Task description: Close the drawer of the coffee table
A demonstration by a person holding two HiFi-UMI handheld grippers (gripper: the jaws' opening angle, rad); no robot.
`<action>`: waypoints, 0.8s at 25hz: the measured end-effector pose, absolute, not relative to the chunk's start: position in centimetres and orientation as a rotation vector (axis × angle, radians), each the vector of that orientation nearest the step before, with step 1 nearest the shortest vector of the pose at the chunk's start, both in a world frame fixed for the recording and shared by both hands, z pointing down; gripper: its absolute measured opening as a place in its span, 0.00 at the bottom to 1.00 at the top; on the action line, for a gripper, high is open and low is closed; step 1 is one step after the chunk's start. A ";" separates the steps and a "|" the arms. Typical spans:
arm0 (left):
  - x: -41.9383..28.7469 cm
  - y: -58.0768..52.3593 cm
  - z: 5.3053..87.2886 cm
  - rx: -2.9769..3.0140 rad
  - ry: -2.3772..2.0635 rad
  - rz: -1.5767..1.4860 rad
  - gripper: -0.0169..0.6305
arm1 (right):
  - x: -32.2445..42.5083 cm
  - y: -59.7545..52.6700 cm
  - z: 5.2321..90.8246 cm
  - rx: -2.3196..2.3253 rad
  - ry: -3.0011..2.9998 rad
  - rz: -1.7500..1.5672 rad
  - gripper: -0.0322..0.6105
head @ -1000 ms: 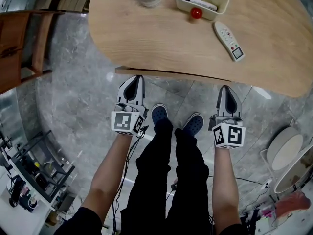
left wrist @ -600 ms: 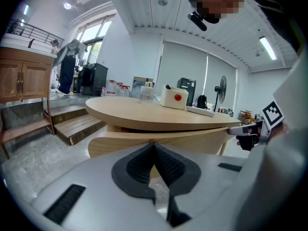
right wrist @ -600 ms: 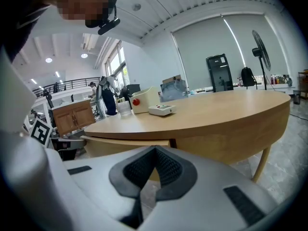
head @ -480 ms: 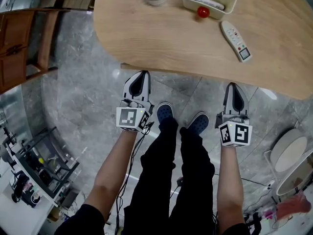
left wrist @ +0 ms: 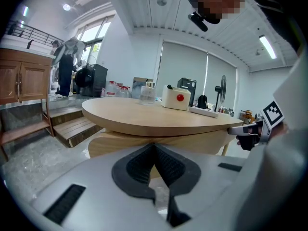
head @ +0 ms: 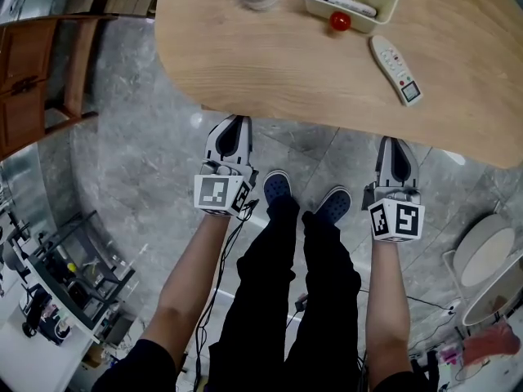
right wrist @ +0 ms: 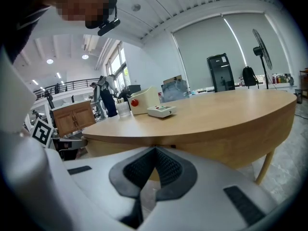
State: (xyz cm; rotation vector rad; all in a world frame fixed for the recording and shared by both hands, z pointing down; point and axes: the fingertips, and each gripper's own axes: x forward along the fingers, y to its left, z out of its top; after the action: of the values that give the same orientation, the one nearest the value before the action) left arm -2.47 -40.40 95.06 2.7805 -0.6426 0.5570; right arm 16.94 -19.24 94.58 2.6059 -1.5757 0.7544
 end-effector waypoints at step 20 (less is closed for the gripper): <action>-1.2 -41.5 95.1 2.775 -0.663 0.517 0.06 | 17.8 -20.5 95.4 2.633 -1.639 0.778 0.09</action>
State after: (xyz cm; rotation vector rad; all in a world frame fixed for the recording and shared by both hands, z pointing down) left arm -1.20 -41.52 95.11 2.7746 -0.6629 0.5167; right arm 17.80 -20.53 95.36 2.6328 -1.6393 0.7775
